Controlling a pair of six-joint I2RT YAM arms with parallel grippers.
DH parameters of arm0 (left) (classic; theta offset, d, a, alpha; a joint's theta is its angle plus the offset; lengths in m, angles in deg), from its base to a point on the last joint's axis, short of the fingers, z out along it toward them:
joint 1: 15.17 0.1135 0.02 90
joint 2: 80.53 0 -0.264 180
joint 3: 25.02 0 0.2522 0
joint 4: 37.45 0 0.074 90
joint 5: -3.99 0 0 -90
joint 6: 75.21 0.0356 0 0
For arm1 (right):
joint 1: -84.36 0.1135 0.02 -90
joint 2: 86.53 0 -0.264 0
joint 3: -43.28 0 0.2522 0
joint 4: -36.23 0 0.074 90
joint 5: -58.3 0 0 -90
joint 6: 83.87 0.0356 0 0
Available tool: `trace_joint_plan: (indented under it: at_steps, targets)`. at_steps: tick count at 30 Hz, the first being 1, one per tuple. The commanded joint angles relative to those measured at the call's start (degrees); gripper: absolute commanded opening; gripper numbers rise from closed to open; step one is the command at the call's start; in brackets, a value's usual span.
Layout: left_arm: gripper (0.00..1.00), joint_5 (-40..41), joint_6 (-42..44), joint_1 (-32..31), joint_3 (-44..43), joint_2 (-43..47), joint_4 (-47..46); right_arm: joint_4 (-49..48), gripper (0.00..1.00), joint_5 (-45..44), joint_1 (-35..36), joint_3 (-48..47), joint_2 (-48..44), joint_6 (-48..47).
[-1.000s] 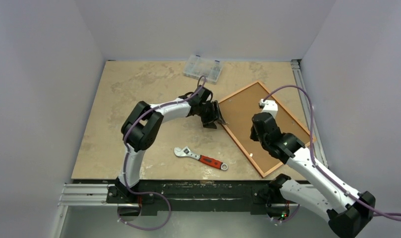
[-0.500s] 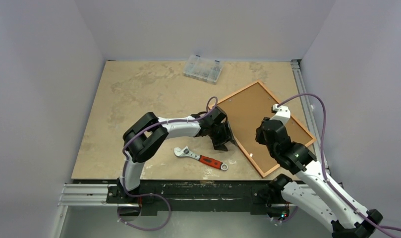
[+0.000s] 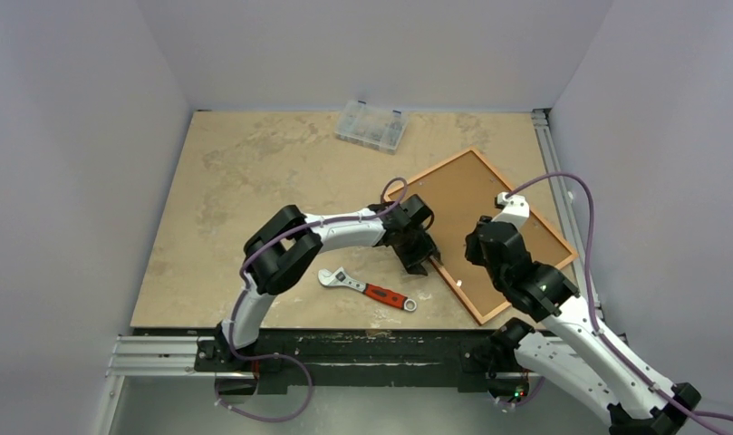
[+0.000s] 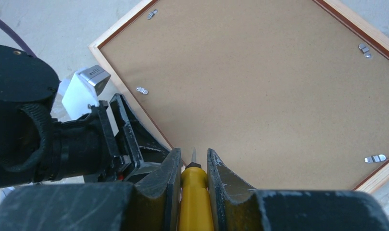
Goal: Take the photo out of the frame
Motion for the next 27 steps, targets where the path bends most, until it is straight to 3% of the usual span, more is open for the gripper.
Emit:
trace_joint_plan:
  at_steps: [1,5,13,15,19,27]
  targets:
    - [0.46,5.7,-1.6,-0.7,-2.8,-4.1,6.4,-1.8,0.00,-0.6,0.6,0.3,-0.8,0.1]
    - [0.30,8.1,-2.8,-0.8,-4.5,-6.0,9.0,-2.1,0.00,-0.8,0.7,0.5,-0.7,0.0]
    - [0.31,10.1,-0.3,-0.8,-11.0,-10.3,13.3,-2.4,0.00,-0.9,0.8,0.7,-0.4,-0.3]
    - [0.24,10.7,1.6,-0.5,-11.3,-10.3,13.6,-2.4,0.00,-0.9,0.8,0.7,-0.4,-0.3]
    - [0.00,11.2,9.1,1.1,-11.6,-9.5,13.1,-2.7,0.00,-0.4,1.0,0.8,0.0,-0.5]
    - [0.00,8.6,32.7,6.4,-11.6,-6.3,11.8,-4.7,0.00,7.1,1.2,-0.8,10.3,-5.5]
